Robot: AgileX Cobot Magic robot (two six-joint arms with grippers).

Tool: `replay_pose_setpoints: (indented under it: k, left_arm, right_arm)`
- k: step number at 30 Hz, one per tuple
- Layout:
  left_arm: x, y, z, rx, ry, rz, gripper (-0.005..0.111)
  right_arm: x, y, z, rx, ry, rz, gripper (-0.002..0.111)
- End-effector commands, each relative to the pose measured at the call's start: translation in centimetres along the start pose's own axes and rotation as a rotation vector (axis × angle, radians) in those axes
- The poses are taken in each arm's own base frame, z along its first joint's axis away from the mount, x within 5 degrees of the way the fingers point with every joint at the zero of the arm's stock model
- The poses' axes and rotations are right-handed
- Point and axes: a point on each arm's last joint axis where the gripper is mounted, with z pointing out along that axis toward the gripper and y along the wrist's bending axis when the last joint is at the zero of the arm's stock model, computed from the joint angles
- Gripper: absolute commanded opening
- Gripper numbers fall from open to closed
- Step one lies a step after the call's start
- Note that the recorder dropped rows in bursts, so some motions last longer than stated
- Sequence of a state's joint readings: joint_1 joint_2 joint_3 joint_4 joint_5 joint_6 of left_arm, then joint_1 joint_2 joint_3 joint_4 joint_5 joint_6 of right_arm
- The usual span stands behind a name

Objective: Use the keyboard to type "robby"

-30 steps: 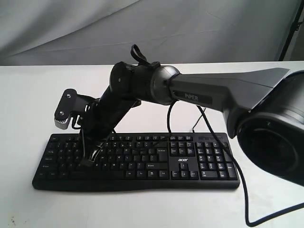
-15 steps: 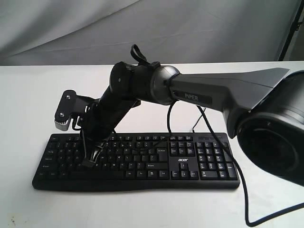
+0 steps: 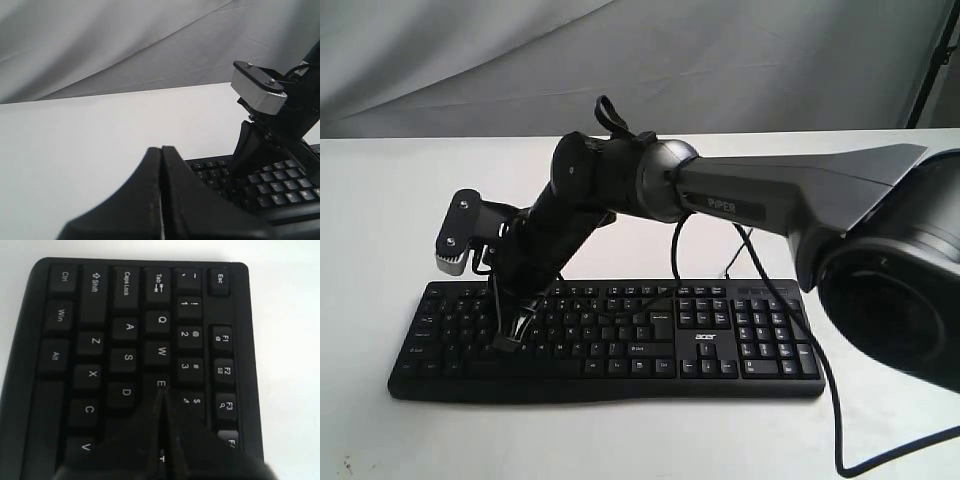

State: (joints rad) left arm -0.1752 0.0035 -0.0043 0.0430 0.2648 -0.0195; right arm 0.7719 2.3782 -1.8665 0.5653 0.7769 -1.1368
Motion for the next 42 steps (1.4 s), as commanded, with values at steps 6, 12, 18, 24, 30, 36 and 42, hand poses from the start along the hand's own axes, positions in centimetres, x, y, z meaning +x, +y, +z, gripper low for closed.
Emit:
replay_pose_setpoints:
  k: [6, 12, 18, 24, 30, 36, 42]
  left_arm:
    - [0.07, -0.02, 0.01, 0.004, -0.005, 0.003, 0.000]
    - [0.07, -0.02, 0.01, 0.004, -0.005, 0.003, 0.000]
    - [0.07, -0.02, 0.01, 0.004, -0.005, 0.003, 0.000]
    - [0.07, -0.02, 0.01, 0.004, -0.005, 0.003, 0.000]
    - [0.07, -0.02, 0.01, 0.004, -0.005, 0.003, 0.000]
    - [0.07, -0.02, 0.01, 0.004, -0.005, 0.003, 0.000]
    - [0.07, -0.02, 0.01, 0.004, -0.005, 0.003, 0.000]
  right_arm:
    - [-0.19, -0.05, -0.07, 0.003, -0.006, -0.007, 0.000]
    - [-0.18, -0.03, -0.07, 0.001, -0.005, -0.007, 0.000]
    - [-0.14, 0.04, -0.07, -0.008, -0.001, -0.012, 0.000]
    - [-0.13, 0.06, -0.07, -0.010, 0.000, -0.015, 0.000]
    - [-0.09, 0.06, 0.00, -0.011, 0.001, -0.016, 0.000]
    - [-0.09, 0.06, 0.00, -0.011, 0.001, -0.016, 0.000]
    - [-0.09, 0.06, 0.00, -0.011, 0.001, -0.016, 0.000]
